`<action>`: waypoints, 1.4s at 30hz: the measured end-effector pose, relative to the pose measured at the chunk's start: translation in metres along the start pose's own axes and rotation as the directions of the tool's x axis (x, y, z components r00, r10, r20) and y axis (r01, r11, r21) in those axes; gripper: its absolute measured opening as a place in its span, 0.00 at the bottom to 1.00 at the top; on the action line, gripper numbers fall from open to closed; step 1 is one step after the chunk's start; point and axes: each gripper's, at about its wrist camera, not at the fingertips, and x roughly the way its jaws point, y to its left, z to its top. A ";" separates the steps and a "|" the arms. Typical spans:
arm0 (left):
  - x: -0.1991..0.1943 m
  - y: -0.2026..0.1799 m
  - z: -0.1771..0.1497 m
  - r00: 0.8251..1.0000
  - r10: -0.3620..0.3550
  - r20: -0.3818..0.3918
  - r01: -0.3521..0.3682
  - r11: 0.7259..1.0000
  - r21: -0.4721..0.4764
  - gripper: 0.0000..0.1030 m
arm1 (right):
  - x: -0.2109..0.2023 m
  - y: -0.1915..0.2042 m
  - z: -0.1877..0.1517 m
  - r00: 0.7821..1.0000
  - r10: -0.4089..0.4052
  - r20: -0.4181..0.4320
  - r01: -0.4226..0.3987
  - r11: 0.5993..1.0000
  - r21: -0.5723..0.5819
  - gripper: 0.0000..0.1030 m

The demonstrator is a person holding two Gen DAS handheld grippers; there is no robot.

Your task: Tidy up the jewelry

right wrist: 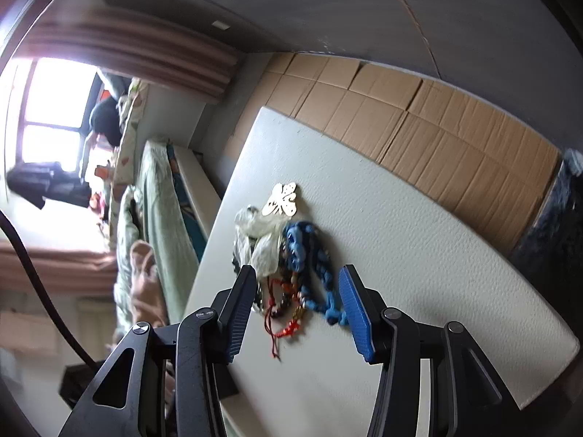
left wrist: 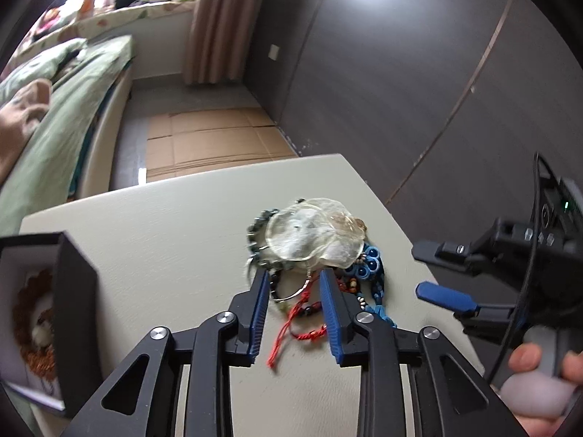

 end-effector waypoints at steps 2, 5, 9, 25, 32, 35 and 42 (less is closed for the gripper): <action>0.009 -0.004 -0.001 1.000 -0.002 -0.009 0.002 1.000 0.020 0.27 | 0.001 -0.003 0.004 1.000 0.017 -0.004 -0.017 1.000 0.025 0.48; 0.020 -0.005 -0.002 1.000 -0.001 -0.020 0.001 1.000 0.019 0.19 | 0.001 -0.002 0.008 0.999 0.031 -0.004 -0.031 0.999 0.036 0.48; 0.034 -0.003 -0.002 0.999 -0.003 -0.044 0.004 1.000 0.008 0.18 | 0.005 0.001 0.011 0.999 0.042 -0.014 -0.042 0.998 0.039 0.48; 0.044 0.008 -0.003 0.997 -0.039 -0.060 0.036 0.998 -0.049 0.03 | 0.021 0.004 0.012 0.998 0.032 -0.051 -0.030 0.999 0.028 0.48; 0.018 0.014 -0.001 0.994 -0.106 -0.033 0.101 0.988 -0.114 0.03 | 0.026 0.007 0.011 0.998 -0.001 -0.064 0.000 1.000 -0.006 0.48; 0.001 0.018 0.000 0.991 -0.136 -0.014 0.133 0.981 -0.143 0.03 | 0.025 0.010 0.008 0.998 -0.017 -0.067 0.015 0.999 -0.037 0.48; -0.037 0.026 -0.001 0.988 -0.145 0.048 0.152 0.973 -0.172 0.03 | 0.025 0.012 0.005 0.996 -0.071 -0.063 0.063 0.992 -0.112 0.48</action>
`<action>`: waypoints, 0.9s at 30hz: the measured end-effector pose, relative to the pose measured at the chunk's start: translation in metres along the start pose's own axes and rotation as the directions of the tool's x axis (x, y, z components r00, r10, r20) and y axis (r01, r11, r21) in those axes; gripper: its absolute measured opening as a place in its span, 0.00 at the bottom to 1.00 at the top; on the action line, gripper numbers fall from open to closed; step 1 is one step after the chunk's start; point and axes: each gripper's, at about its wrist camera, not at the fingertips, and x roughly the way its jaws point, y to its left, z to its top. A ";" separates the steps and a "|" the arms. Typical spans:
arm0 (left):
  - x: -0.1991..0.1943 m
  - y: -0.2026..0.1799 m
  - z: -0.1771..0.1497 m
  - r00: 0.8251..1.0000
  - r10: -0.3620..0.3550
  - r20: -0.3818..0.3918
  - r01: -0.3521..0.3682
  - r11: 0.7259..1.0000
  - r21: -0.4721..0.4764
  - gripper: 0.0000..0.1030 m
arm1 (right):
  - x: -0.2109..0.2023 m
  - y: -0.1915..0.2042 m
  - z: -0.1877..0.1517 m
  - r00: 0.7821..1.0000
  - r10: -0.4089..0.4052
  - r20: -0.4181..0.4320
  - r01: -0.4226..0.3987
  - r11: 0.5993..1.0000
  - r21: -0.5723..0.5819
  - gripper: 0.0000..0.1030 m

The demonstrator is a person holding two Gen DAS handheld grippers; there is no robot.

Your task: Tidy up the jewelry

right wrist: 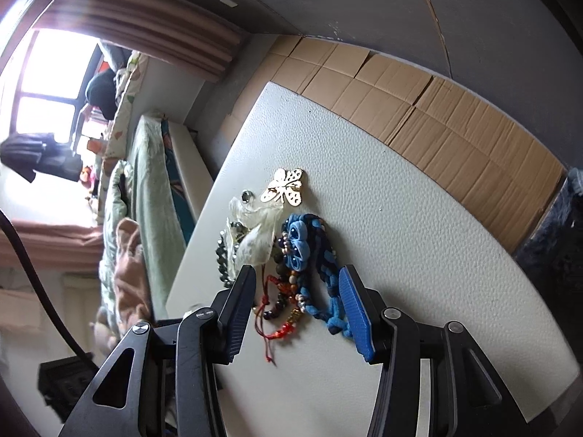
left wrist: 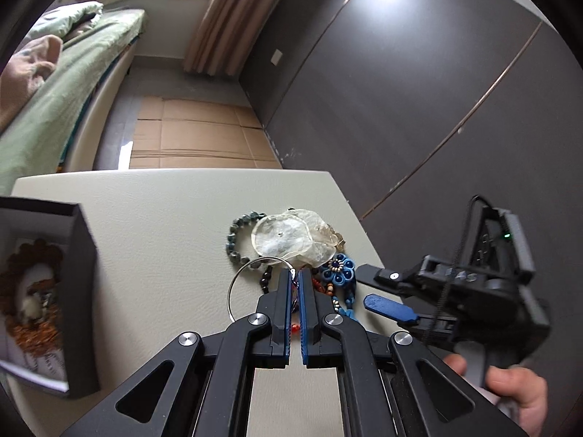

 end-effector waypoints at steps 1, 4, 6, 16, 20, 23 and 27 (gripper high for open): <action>-0.004 0.001 0.000 1.000 0.000 0.002 0.000 1.000 -0.003 0.03 | 0.000 0.001 0.000 1.000 -0.011 0.001 0.011 1.000 -0.011 0.48; -0.012 0.000 -0.001 1.000 0.000 0.012 0.000 1.000 -0.004 0.03 | 0.003 0.005 0.000 0.998 -0.058 0.009 0.059 0.996 -0.062 0.48; -0.017 0.002 -0.001 1.000 -0.002 0.019 0.002 1.000 -0.005 0.03 | 0.004 0.010 0.000 0.996 -0.087 0.030 0.089 0.991 -0.098 0.48; -0.045 0.028 0.003 0.997 0.038 0.069 -0.033 0.997 -0.070 0.03 | 0.018 0.034 -0.004 0.976 -0.180 0.123 0.204 0.953 -0.225 0.48; -0.059 0.042 0.007 0.995 0.045 0.087 -0.036 0.994 -0.103 0.03 | 0.019 0.042 -0.004 0.959 -0.231 0.166 0.269 0.925 -0.270 0.48; -0.066 0.049 0.007 0.994 0.055 0.096 -0.043 0.992 -0.115 0.03 | 0.021 0.047 -0.005 0.937 -0.284 0.202 0.334 0.895 -0.294 0.48; -0.077 0.054 0.010 0.992 0.059 0.112 -0.045 0.991 -0.123 0.03 | 0.024 0.055 -0.010 0.910 -0.338 0.239 0.405 0.845 -0.350 0.48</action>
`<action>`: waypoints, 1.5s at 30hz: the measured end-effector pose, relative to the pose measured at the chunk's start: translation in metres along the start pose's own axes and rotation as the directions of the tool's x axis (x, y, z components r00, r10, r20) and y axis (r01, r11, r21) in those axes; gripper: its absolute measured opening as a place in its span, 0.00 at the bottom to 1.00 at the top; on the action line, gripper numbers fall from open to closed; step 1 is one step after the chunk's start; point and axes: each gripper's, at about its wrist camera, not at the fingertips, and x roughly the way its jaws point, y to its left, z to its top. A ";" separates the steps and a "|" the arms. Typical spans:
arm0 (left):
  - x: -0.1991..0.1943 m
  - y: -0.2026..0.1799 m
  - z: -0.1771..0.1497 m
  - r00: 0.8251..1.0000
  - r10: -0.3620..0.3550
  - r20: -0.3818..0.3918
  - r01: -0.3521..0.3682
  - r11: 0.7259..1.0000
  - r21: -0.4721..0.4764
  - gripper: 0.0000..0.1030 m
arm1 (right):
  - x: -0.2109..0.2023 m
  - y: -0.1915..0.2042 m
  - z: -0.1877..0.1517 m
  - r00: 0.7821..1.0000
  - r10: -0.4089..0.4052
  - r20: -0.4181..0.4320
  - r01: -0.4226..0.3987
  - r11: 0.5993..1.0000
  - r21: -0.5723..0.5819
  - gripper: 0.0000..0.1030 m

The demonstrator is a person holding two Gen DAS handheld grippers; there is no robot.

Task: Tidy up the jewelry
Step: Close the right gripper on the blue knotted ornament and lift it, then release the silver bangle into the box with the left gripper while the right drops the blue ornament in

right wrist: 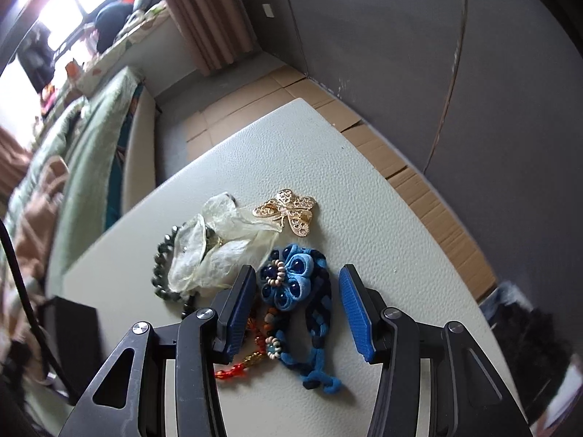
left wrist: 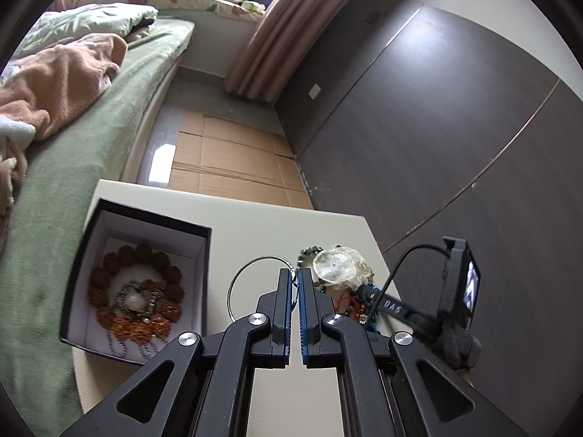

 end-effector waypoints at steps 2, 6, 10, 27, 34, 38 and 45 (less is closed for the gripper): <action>-0.004 0.001 0.001 1.000 0.003 0.008 -0.003 1.000 0.001 0.03 | -0.001 0.005 -0.002 1.000 -0.029 0.011 0.030 0.999 -0.030 0.48; -0.014 0.004 0.001 1.000 0.005 0.022 -0.005 1.000 0.000 0.03 | -0.005 0.002 -0.005 1.000 -0.016 0.007 0.016 0.999 -0.035 0.28; -0.022 0.007 0.001 0.999 0.011 0.034 -0.011 1.000 -0.006 0.03 | -0.009 -0.008 -0.010 0.996 0.081 -0.027 -0.081 0.997 0.002 0.23; -0.054 0.036 0.007 0.992 0.081 0.096 -0.078 0.996 -0.039 0.03 | -0.059 0.006 -0.020 0.932 0.357 0.067 -0.360 0.931 0.053 0.17; -0.048 0.055 0.012 0.991 0.113 0.076 -0.107 0.991 -0.078 0.03 | -0.079 0.032 -0.025 0.875 0.473 0.101 -0.476 0.879 0.004 0.17; -0.045 0.066 0.019 0.988 0.140 0.064 -0.133 0.986 -0.100 0.03 | -0.087 0.050 -0.030 0.843 0.525 0.113 -0.525 0.850 -0.032 0.17; -0.036 0.082 0.025 0.991 0.132 0.005 -0.130 0.980 -0.152 0.05 | -0.092 0.088 -0.036 0.787 0.608 0.100 -0.599 0.793 -0.107 0.17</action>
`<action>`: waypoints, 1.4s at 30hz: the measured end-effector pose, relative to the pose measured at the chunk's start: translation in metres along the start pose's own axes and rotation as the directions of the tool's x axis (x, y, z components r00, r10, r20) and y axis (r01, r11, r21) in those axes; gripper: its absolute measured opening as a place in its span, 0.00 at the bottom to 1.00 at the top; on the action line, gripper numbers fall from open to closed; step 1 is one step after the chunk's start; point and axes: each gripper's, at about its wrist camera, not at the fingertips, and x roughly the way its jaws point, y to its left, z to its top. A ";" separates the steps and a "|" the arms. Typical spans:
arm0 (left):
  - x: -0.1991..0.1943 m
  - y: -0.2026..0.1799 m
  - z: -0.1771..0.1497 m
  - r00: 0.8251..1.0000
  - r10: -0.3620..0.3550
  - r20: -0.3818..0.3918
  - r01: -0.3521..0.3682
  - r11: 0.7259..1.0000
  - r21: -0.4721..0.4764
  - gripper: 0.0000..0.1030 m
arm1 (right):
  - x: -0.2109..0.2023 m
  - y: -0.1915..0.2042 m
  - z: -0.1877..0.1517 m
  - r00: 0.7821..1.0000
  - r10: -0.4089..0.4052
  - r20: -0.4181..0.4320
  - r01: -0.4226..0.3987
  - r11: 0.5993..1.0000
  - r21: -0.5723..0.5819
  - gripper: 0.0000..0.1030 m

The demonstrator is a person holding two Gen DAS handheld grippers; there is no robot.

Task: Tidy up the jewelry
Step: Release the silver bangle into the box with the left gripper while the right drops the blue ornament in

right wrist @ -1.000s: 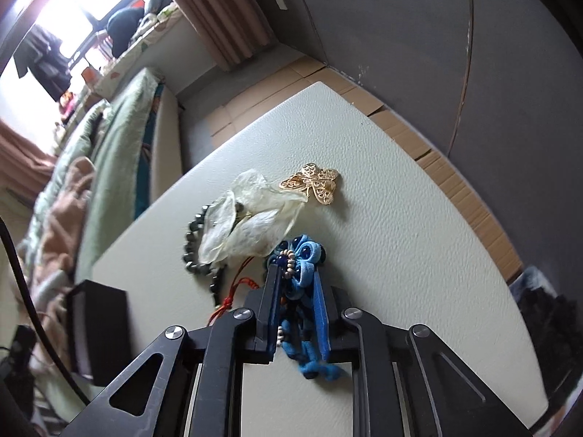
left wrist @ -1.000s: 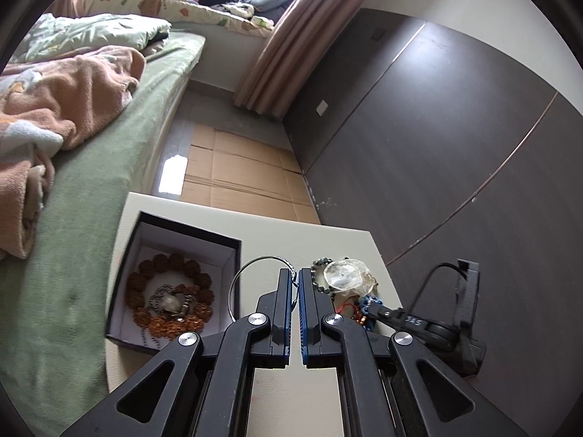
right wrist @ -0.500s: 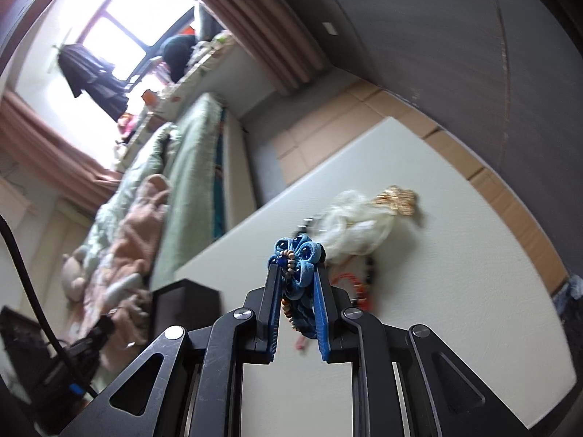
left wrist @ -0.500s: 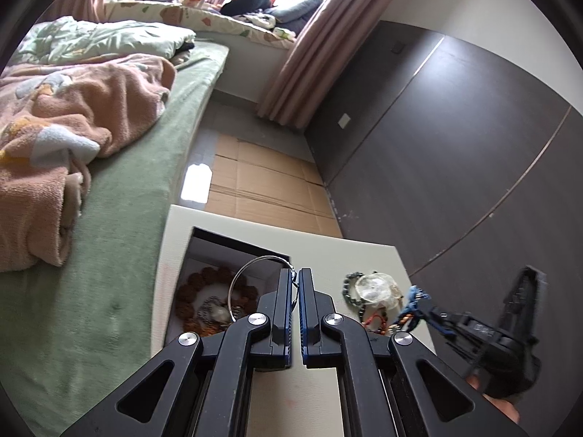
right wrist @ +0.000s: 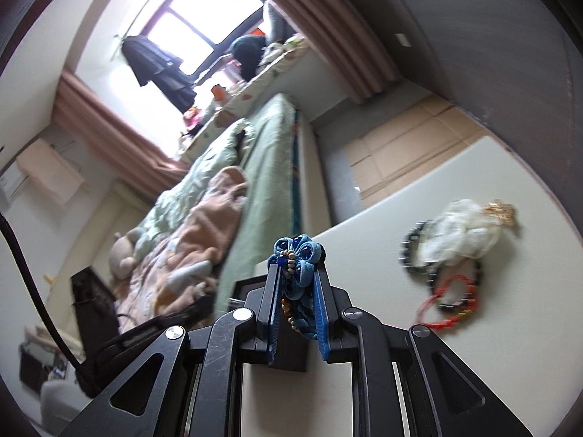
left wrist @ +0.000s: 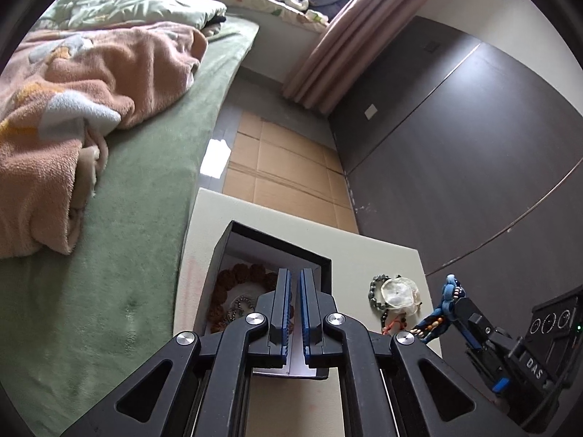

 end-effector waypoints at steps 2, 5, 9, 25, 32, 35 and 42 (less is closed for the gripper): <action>0.001 0.001 0.001 1.000 0.008 -0.008 -0.008 1.000 0.000 0.05 | 0.005 0.007 -0.004 1.000 0.020 -0.010 -0.020 1.000 -0.022 0.17; 0.000 0.005 0.002 1.000 0.007 -0.013 -0.007 1.000 -0.020 0.05 | 0.014 0.018 -0.008 0.999 0.041 -0.024 -0.042 0.998 -0.042 0.17; -0.004 0.011 0.003 1.000 0.018 -0.012 -0.018 0.999 -0.038 0.05 | 0.022 0.028 -0.014 0.997 0.065 -0.037 -0.067 0.996 -0.056 0.17; -0.026 0.026 0.007 0.998 0.037 0.055 -0.031 0.994 -0.102 0.77 | 0.066 0.048 -0.032 0.992 0.089 -0.094 -0.096 0.993 -0.064 0.21; -0.026 0.025 0.007 0.998 0.033 0.052 -0.028 0.995 -0.098 0.77 | 0.075 0.036 -0.033 0.980 0.028 -0.199 -0.037 0.998 -0.043 0.49; -0.023 0.021 0.006 0.998 0.032 0.048 -0.028 0.996 -0.086 0.77 | 0.063 0.031 -0.029 0.987 0.001 -0.162 -0.008 0.999 -0.043 0.52; -0.017 0.006 -0.001 0.999 0.027 0.035 -0.025 0.999 -0.042 0.77 | 0.038 0.007 -0.021 0.988 -0.062 -0.143 0.061 0.998 -0.011 0.52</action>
